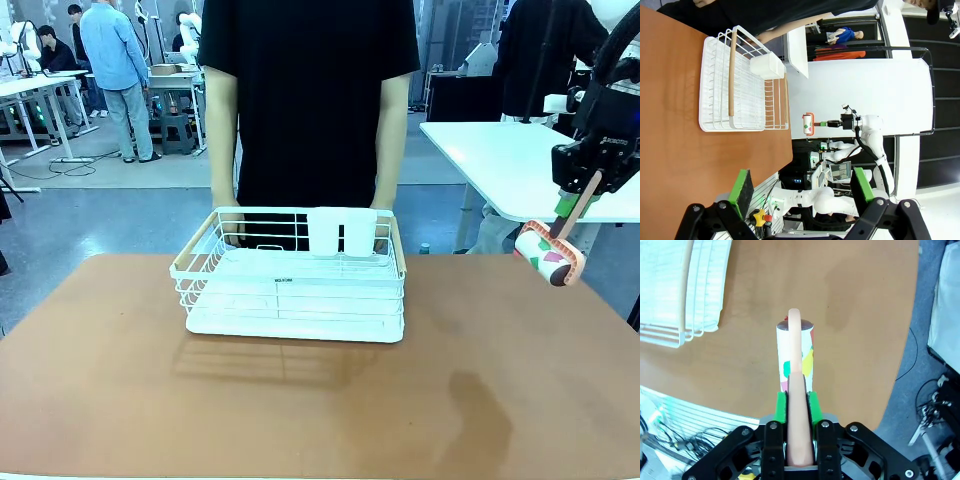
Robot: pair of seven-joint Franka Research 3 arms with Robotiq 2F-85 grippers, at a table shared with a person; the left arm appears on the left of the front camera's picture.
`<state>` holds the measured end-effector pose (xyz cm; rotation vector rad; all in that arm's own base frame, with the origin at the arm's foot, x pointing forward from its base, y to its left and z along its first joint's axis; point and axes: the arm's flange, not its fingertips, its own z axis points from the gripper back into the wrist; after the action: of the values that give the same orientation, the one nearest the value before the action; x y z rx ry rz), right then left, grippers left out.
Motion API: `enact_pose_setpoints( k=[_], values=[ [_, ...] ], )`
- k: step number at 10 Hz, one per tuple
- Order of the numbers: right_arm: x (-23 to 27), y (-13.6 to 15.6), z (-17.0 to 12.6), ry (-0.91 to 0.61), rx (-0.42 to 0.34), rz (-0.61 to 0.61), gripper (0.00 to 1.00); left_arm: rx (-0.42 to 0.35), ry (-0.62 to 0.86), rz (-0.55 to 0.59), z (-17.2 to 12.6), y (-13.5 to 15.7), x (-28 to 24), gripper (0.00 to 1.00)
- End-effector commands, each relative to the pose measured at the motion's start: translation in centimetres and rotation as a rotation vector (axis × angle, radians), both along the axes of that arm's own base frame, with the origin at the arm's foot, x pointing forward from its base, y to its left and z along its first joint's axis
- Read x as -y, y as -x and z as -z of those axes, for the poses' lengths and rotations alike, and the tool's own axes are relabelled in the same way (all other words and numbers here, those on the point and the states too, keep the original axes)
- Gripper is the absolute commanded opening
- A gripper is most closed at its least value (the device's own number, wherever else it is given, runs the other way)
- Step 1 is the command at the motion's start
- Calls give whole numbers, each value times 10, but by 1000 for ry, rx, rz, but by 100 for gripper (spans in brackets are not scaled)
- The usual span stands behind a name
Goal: Clean the table.
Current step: Place the Lint Roller down when the Dish drying rack is positioned in the middle of the table.
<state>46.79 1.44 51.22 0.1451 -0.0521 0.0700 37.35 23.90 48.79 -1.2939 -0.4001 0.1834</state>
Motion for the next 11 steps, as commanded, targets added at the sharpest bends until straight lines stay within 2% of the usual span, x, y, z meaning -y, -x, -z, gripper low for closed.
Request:
enact_pose_setpoints(
  k=[1, 2, 4, 5, 7, 8, 9, 11],
  values=[
    [-11, -15, 1, -32, 14, 436, 21, 13, 12, 5, -1, 3, -2, 100],
    [-18, -22, 9, -55, 1, 838, 21, 13, 12, 5, -1, 3, -2, 100],
    [-15, -30, 17, -137, 38, 1133, 21, 13, 12, 5, -1, 3, -2, 100],
    [-14, -36, 25, -148, 11, 1271, 21, 13, 12, 5, -1, 3, -2, 100],
    [-18, -43, 39, -122, 58, 1414, 21, 13, 12, 5, -1, 3, -2, 100],
    [-21, -42, 50, -138, 145, 1444, 21, 13, 12, 5, -1, 3, -2, 100],
    [-21, -39, 64, -189, 204, 1484, 21, 13, 12, 5, -1, 3, -2, 100],
    [-18, -35, 100, -295, 271, 1550, 21, 13, 12, 5, -1, 3, -2, 100]
  ],
)
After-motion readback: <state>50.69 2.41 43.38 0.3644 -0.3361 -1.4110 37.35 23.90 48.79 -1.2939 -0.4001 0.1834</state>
